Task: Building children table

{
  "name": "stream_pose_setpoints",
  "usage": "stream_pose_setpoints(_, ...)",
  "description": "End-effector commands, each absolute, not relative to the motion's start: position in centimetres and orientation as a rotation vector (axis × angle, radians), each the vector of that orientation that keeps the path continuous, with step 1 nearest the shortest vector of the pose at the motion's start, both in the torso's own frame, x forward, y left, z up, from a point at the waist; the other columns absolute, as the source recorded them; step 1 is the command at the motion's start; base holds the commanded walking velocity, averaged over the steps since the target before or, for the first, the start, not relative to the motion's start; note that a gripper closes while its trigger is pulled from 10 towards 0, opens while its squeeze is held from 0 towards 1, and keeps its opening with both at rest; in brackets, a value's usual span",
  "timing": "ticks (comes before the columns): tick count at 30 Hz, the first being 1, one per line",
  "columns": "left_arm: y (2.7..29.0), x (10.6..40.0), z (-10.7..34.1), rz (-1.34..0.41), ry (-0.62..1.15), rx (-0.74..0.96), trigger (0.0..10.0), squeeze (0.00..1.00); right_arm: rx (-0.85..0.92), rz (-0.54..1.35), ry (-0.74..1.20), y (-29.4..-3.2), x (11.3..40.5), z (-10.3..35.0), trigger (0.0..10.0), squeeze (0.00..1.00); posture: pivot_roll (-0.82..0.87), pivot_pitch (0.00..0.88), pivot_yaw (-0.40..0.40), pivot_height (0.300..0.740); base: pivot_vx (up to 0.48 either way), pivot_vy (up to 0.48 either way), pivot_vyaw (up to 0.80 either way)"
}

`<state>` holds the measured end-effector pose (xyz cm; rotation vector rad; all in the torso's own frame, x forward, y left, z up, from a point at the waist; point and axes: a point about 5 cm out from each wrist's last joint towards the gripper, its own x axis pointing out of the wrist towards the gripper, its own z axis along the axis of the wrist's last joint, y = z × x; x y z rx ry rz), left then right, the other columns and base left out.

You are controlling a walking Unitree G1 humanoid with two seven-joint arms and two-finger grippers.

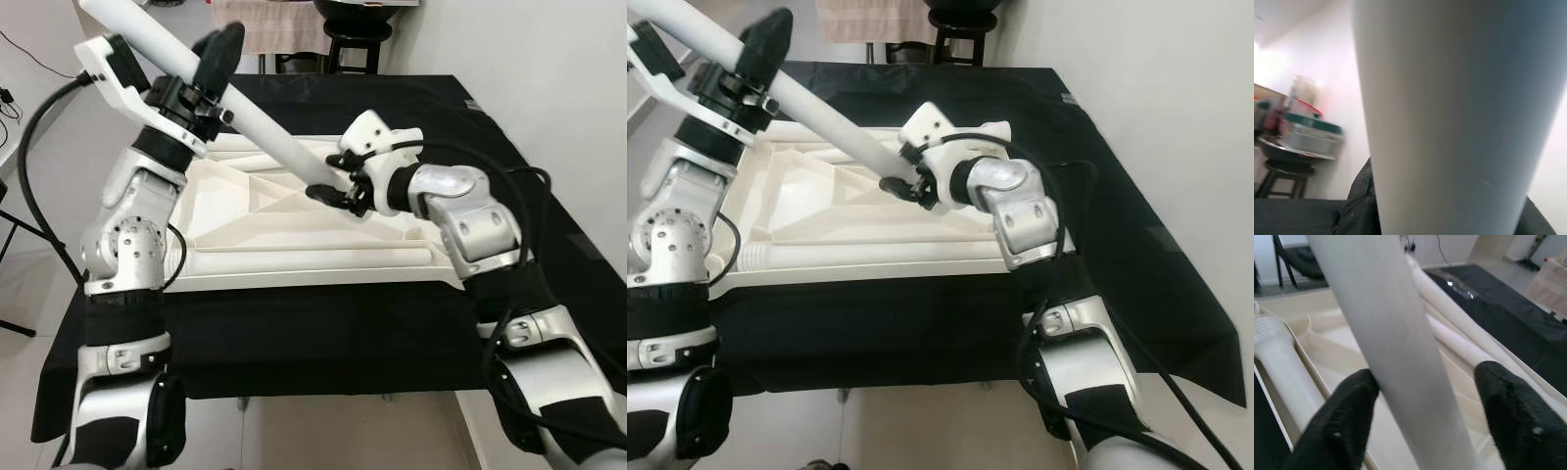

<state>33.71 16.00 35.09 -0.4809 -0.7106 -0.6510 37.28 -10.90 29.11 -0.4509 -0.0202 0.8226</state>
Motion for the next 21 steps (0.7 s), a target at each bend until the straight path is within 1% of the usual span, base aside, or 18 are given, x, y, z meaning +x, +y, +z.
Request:
stream_pose_setpoints(1,16.0,33.7,35.9,-0.724,-0.703,-0.463,0.0,0.0,-0.415,0.874,-0.101,-10.7,36.6,30.2,10.0,1.0,-0.01,0.123,-0.018,0.74,0.0,0.0,0.0)
stream_pose_setpoints(2,16.0,33.7,35.9,-0.724,-0.703,-0.463,0.0,0.0,-0.415,0.874,-0.101,-10.7,36.6,30.2,10.0,1.0,-0.01,0.123,-0.018,0.74,0.0,0.0,0.0)
stream_pose_setpoints(3,15.9,33.6,36.5,-0.769,-0.706,-0.448,0.0,0.0,-0.425,0.906,-0.11,-10.6,36.3,30.2,10.0,1.0,0.0,0.122,-0.017,0.74,0.0,0.0,0.0)
stream_pose_setpoints(5,15.8,33.5,36.9,-0.803,-0.708,-0.436,0.0,0.0,-0.431,0.928,-0.118,-10.5,36.1,30.2,10.0,1.0,0.0,0.122,-0.017,0.74,0.0,0.0,0.0)
stream_pose_setpoints(7,15.2,33.0,38.2,-0.959,-0.692,-0.368,0.0,0.0,-0.458,1.026,-0.142,-9.8,35.2,30.1,10.0,1.0,0.0,0.119,-0.015,0.74,0.0,0.0,0.0)
stream_pose_setpoints(8,15.2,33.0,38.2,-0.959,-0.692,-0.368,0.0,0.0,-0.458,1.026,-0.142,-9.8,35.2,30.1,10.0,1.0,0.0,0.119,-0.015,0.74,0.0,0.0,0.0)
stream_pose_setpoints(9,14.6,32.9,38.6,-1.059,-0.655,-0.304,0.0,0.0,-0.473,1.077,-0.144,-9.2,34.8,29.9,10.0,0.97,0.0,0.113,-0.013,0.74,0.0,0.0,0.0)
stream_pose_setpoints(10,14.6,32.9,38.6,-1.059,-0.655,-0.304,0.0,0.0,-0.473,1.077,-0.144,-9.2,34.8,29.9,10.0,0.97,0.0,0.113,-0.013,0.74,0.0,0.0,0.0)
stream_pose_setpoints(11,14.0,32.6,39.1,-1.21,-0.591,-0.231,0.0,0.0,-0.494,1.145,-0.139,-8.5,34.4,29.7,10.0,0.24,0.0,0.111,-0.011,0.74,0.0,0.0,0.0)
stream_pose_setpoints(12,14.0,32.6,39.1,-1.21,-0.591,-0.231,0.0,0.0,-0.494,1.145,-0.139,-8.5,34.4,29.7,10.0,0.24,0.0,0.111,-0.011,0.74,0.0,0.0,0.0)
stream_pose_setpoints(13,13.6,32.3,39.6,-1.308,-0.558,-0.195,0.0,0.0,-0.511,1.182,-0.128,-8.1,34.3,29.5,10.0,0.0,0.0,0.111,-0.012,0.74,0.0,0.0,0.0)
stream_pose_setpoints(15,13.3,31.9,40.1,-1.405,-0.527,-0.165,0.0,0.0,-0.526,1.216,-0.116,-7.8,34.2,29.3,10.0,0.0,0.0,0.111,-0.015,0.74,0.0,0.0,0.0)
stream_pose_setpoints(17,13.3,31.9,40.1,-1.405,-0.527,-0.165,0.0,0.0,-0.526,1.216,-0.116,-7.8,34.2,29.3,10.0,0.0,0.0,0.111,-0.015,0.74,0.0,0.0,0.0)
stream_pose_setpoints(19,12.8,31.0,41.4,-1.536,-0.5,-0.155,0.0,0.0,-0.521,1.243,-0.096,-7.3,34.2,28.6,10.0,0.0,0.0,0.108,-0.023,0.74,0.0,0.0,0.0)
stream_pose_setpoints(20,12.8,31.0,41.4,-1.536,-0.5,-0.155,0.0,0.0,-0.521,1.243,-0.096,-7.3,34.2,28.6,10.0,0.0,0.0,0.108,-0.023,0.74,0.0,0.0,0.0)
stream_pose_setpoints(21,12.5,30.5,41.9,-1.605,-0.482,-0.143,0.0,0.0,-0.512,1.265,-0.082,-7.0,34.0,28.2,10.0,0.0,0.01,0.107,-0.024,0.74,0.0,0.0,0.0)
